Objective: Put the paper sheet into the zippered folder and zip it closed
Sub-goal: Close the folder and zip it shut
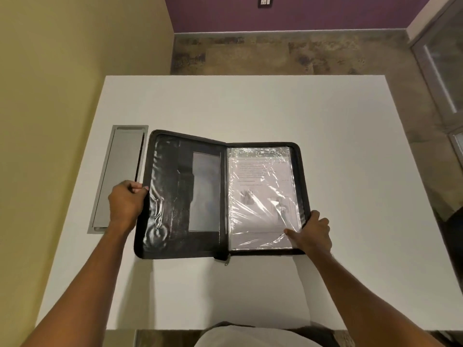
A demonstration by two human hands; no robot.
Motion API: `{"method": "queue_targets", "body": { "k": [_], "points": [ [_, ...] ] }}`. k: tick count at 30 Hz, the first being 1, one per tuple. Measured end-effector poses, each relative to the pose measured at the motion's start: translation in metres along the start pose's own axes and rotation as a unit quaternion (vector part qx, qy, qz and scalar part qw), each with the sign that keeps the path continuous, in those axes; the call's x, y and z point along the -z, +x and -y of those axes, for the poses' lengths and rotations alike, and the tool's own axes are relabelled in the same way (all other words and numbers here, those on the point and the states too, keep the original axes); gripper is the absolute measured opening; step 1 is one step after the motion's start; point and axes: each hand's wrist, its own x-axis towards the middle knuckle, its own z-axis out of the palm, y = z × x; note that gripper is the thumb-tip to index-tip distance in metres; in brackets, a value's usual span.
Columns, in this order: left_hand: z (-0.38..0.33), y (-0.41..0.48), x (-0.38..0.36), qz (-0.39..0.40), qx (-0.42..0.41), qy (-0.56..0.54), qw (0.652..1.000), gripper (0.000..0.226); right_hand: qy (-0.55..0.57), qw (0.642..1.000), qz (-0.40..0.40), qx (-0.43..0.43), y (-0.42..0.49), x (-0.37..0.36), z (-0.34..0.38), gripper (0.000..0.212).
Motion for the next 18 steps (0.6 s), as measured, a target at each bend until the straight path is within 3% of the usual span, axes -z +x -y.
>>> {"method": "queue_targets", "body": {
  "k": [6, 8, 13, 16, 18],
  "points": [
    [-0.044, -0.033, -0.013, 0.046, -0.035, 0.002, 0.998, 0.011, -0.010, 1.000, -0.004, -0.011, 0.014, 0.019, -0.025, 0.086],
    [-0.054, -0.043, -0.017, 0.054, -0.040, 0.001, 0.998, 0.011, -0.036, 0.999, -0.040, 0.001, 0.011, 0.020, -0.027, 0.079],
    [-0.085, -0.078, -0.025, 0.072, -0.084, -0.033, 0.993, 0.012, -0.077, 0.972, -0.125, 0.185, -0.006, 0.001, -0.028, 0.064],
    [-0.107, -0.105, -0.037, 0.109, -0.106, -0.080, 0.985, 0.018, -0.095, 0.954, -0.062, 0.276, -0.011, -0.014, -0.035, 0.050],
    [-0.120, -0.122, -0.048, 0.125, -0.116, -0.112, 0.979, 0.020, -0.092, 0.962, -0.003, 0.258, -0.013, -0.006, -0.030, 0.044]
  ]
}}
